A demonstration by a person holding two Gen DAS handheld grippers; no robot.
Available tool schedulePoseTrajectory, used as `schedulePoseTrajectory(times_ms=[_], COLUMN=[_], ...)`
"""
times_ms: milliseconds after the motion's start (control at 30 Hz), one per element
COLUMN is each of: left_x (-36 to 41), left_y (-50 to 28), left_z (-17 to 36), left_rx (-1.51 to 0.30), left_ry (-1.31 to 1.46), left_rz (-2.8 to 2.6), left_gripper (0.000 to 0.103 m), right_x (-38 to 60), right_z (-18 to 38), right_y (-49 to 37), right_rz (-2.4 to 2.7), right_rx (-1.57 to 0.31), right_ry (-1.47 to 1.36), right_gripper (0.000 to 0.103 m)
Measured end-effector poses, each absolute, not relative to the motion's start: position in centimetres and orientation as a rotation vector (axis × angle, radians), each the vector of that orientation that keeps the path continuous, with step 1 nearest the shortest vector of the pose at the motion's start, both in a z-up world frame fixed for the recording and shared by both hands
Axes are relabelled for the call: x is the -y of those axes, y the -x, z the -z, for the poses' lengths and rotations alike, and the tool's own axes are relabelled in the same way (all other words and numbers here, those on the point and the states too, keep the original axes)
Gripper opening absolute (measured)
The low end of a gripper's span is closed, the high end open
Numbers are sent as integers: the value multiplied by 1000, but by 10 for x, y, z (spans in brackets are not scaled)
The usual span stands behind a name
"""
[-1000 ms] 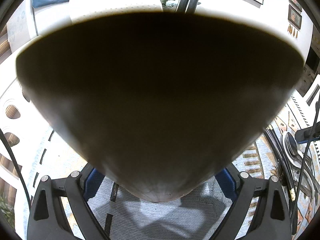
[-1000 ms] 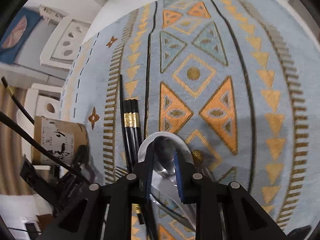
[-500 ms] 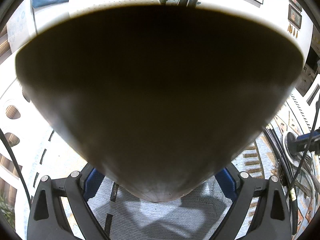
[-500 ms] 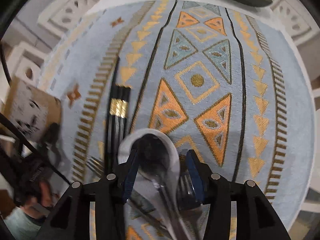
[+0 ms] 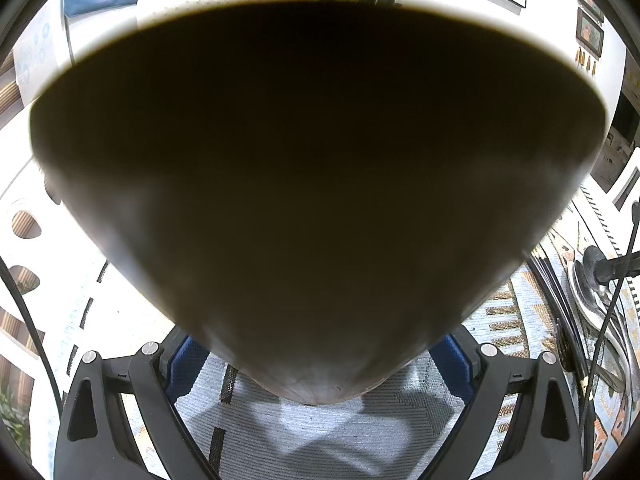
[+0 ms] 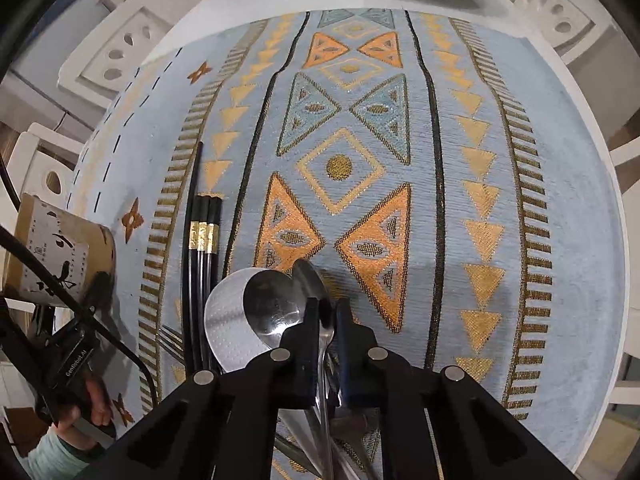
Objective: Organize utensils
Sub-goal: 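Reach the right tool to the metal spoon and grasp it, then lift the metal spoon with the right tool and lower it into the cup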
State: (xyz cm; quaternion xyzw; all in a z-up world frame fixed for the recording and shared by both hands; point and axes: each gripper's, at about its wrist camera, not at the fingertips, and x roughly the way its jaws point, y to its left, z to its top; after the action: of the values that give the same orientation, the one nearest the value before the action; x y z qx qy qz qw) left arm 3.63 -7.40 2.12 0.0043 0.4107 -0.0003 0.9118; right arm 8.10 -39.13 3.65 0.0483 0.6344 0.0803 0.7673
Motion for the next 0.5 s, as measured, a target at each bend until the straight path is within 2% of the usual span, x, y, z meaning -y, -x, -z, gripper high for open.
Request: schedulePoseTrajectory(times_ms=[133, 500], left_x=[74, 75], left_y=[-36, -37], left_z=[-22, -22], left_rx=[-846, -847], left_ry=[-9, -9], left_rz=[1, 0], left_gripper=[96, 96], right_x=[380, 379], right_z=[-45, -39], right_y=[-83, -105], right_rz=[-61, 4], right_rx=[-1394, -1448], right_ry=[13, 23], right_gripper=[3, 3])
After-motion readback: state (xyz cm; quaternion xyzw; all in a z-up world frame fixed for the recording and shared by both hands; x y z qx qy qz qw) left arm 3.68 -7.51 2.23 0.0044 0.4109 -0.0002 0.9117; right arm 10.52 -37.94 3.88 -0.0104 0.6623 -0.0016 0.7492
